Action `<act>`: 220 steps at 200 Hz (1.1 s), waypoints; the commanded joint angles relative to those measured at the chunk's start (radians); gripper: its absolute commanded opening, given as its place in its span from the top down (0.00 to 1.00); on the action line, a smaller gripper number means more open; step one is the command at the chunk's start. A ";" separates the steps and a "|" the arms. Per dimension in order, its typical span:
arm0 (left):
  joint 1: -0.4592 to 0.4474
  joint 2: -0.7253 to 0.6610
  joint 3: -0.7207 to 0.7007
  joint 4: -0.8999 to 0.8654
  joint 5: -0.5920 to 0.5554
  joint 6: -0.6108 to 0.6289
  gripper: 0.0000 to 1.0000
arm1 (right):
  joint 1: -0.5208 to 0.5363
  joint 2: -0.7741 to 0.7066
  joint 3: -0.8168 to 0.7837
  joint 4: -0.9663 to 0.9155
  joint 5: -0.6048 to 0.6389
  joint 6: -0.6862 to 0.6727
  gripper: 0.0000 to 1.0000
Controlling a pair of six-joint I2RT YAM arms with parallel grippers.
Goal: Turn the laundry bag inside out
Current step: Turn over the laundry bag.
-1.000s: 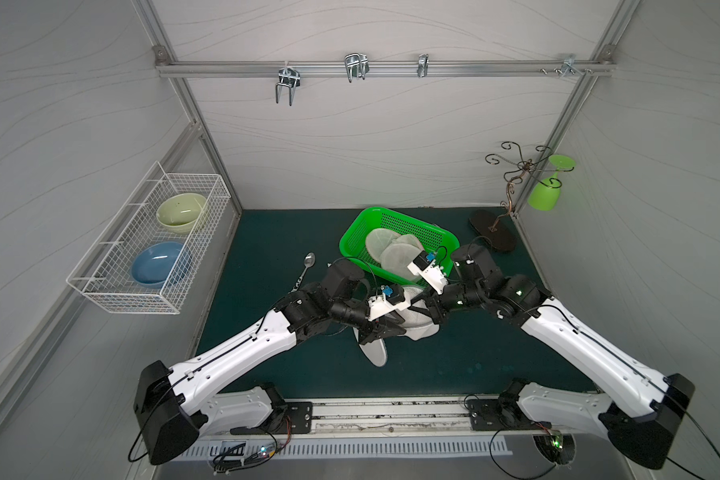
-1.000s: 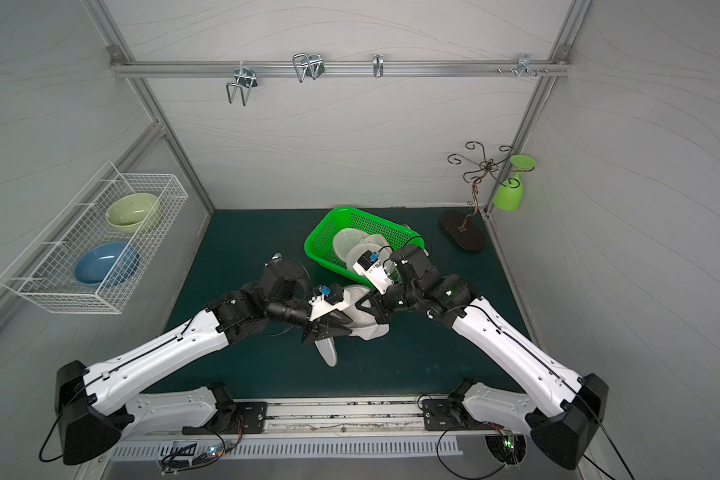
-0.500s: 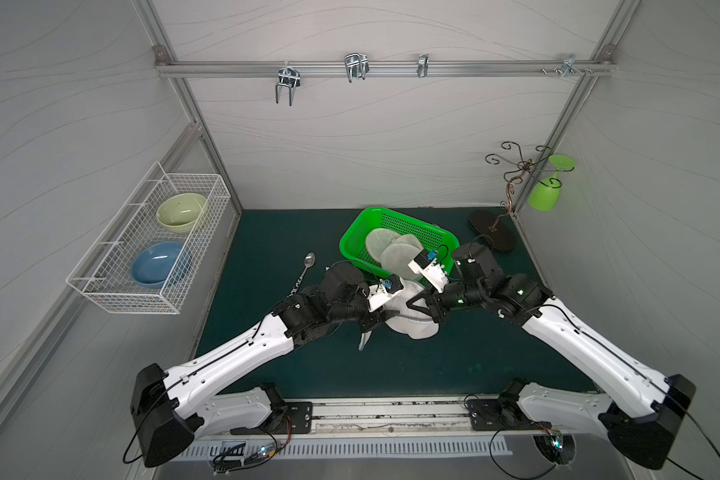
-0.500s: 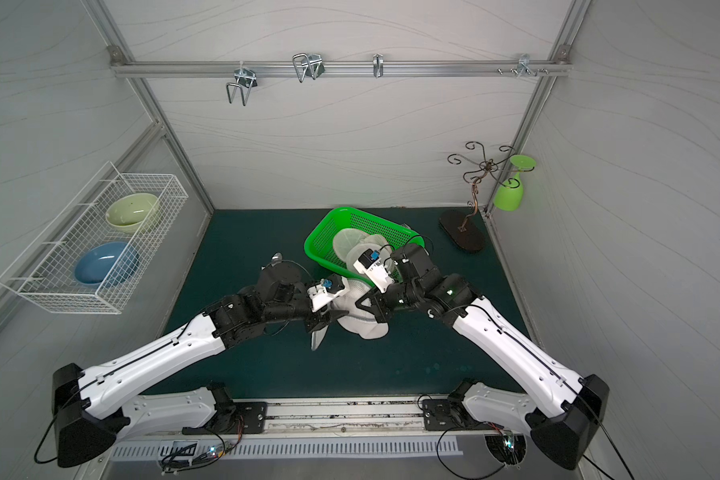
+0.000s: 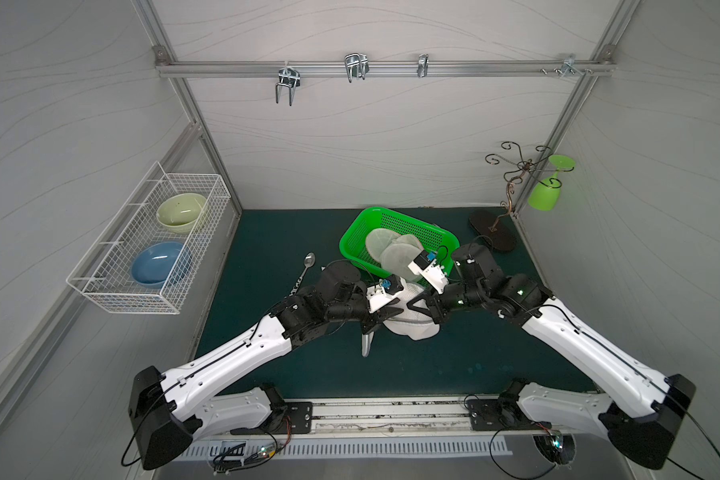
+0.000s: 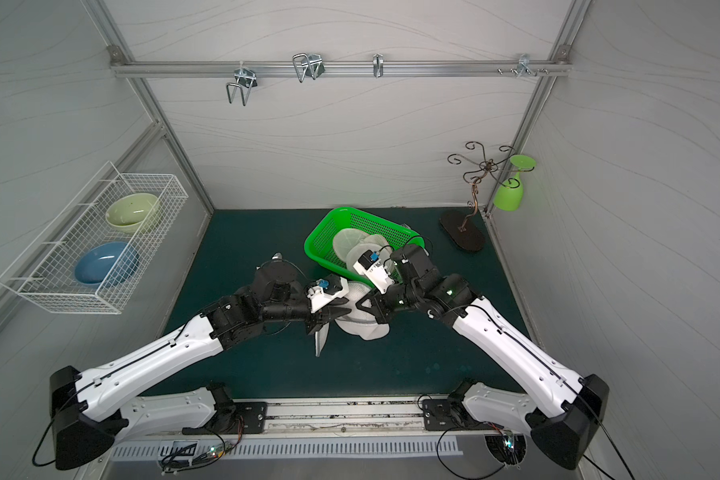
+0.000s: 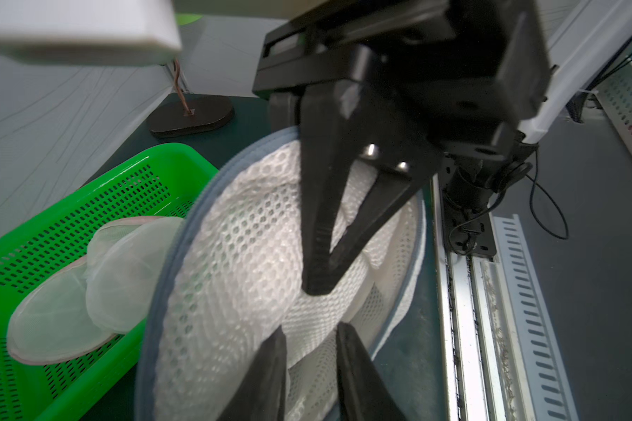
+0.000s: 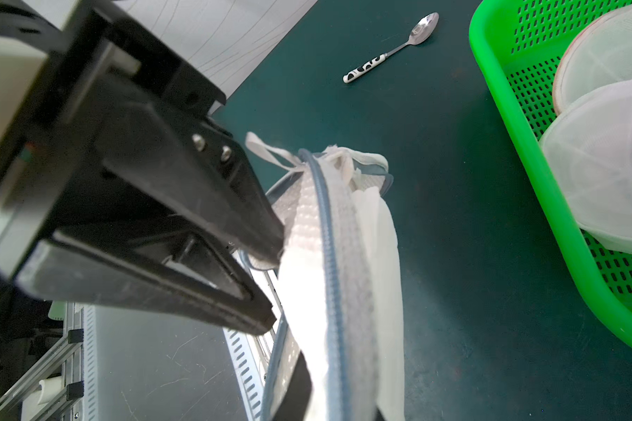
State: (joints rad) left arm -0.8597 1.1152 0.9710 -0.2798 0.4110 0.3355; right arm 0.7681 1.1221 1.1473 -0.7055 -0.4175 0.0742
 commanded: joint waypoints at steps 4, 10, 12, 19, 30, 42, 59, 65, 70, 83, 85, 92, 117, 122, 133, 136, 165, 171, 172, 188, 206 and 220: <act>-0.002 0.011 0.011 0.036 0.118 -0.018 0.72 | 0.007 -0.010 0.035 -0.003 0.007 0.003 1.00; -0.003 0.017 0.012 0.037 0.120 -0.026 0.70 | 0.005 -0.011 0.037 -0.001 0.003 0.005 1.00; -0.002 0.019 0.012 0.038 0.121 -0.028 0.70 | 0.005 -0.012 0.038 0.000 0.002 0.004 1.00; -0.002 0.022 0.010 0.046 0.115 -0.033 0.65 | 0.006 -0.010 0.039 0.003 -0.008 0.007 1.00; -0.004 0.021 0.004 0.072 0.088 -0.050 0.56 | 0.006 -0.013 0.040 0.007 -0.019 0.010 1.00; -0.004 0.016 -0.006 0.103 0.044 -0.061 0.50 | 0.006 -0.014 0.037 0.008 -0.024 0.010 1.00; -0.004 0.014 -0.008 0.123 -0.028 -0.064 0.44 | 0.007 -0.020 0.037 0.010 -0.037 0.012 1.00; -0.004 0.014 -0.008 0.128 -0.052 -0.064 0.43 | 0.008 -0.020 0.036 0.012 -0.046 0.016 1.00; -0.004 0.014 -0.008 0.130 -0.065 -0.063 0.42 | 0.008 -0.022 0.039 0.012 -0.053 0.019 1.00; -0.006 0.012 -0.008 0.140 -0.091 -0.059 0.40 | 0.008 -0.024 0.050 0.014 -0.067 0.025 1.00; -0.006 0.012 -0.008 0.140 -0.094 -0.059 0.40 | 0.008 -0.024 0.052 0.014 -0.070 0.026 1.00; -0.006 0.010 -0.009 0.145 -0.099 -0.055 0.39 | 0.008 -0.024 0.055 0.015 -0.077 0.025 1.00; -0.007 0.009 -0.012 0.154 -0.100 -0.046 0.35 | 0.009 -0.025 0.058 0.011 -0.098 0.016 1.00; -0.008 0.008 -0.014 0.154 -0.099 -0.044 0.34 | 0.009 -0.026 0.056 0.010 -0.102 0.014 1.00; -0.009 0.005 -0.020 0.166 -0.096 -0.037 0.32 | 0.011 -0.027 0.054 0.003 -0.113 -0.002 1.00; -0.011 0.002 -0.023 0.171 -0.098 -0.035 0.31 | 0.011 -0.027 0.054 0.001 -0.114 -0.004 1.00; -0.026 -0.034 -0.052 0.218 -0.134 -0.009 0.28 | 0.011 -0.024 0.048 -0.041 -0.077 -0.055 1.00; -0.029 -0.040 -0.057 0.225 -0.143 -0.002 0.27 | 0.011 -0.022 0.049 -0.052 -0.068 -0.062 1.00; -0.029 -0.042 -0.057 0.225 -0.144 -0.001 0.27 | 0.011 -0.022 0.048 -0.053 -0.067 -0.063 1.00; -0.039 -0.058 -0.070 0.243 -0.169 0.014 0.26 | 0.010 -0.015 0.055 -0.068 -0.058 -0.073 1.00; -0.045 -0.066 -0.080 0.249 -0.189 0.026 0.26 | 0.011 -0.015 0.056 -0.071 -0.061 -0.073 1.00; -0.051 -0.065 -0.082 0.247 -0.210 0.035 0.26 | 0.011 -0.013 0.058 -0.072 -0.065 -0.074 1.00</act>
State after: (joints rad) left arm -0.9035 1.0660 0.8837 -0.1234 0.2687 0.3393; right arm 0.7685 1.1191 1.1790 -0.7361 -0.4507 0.0261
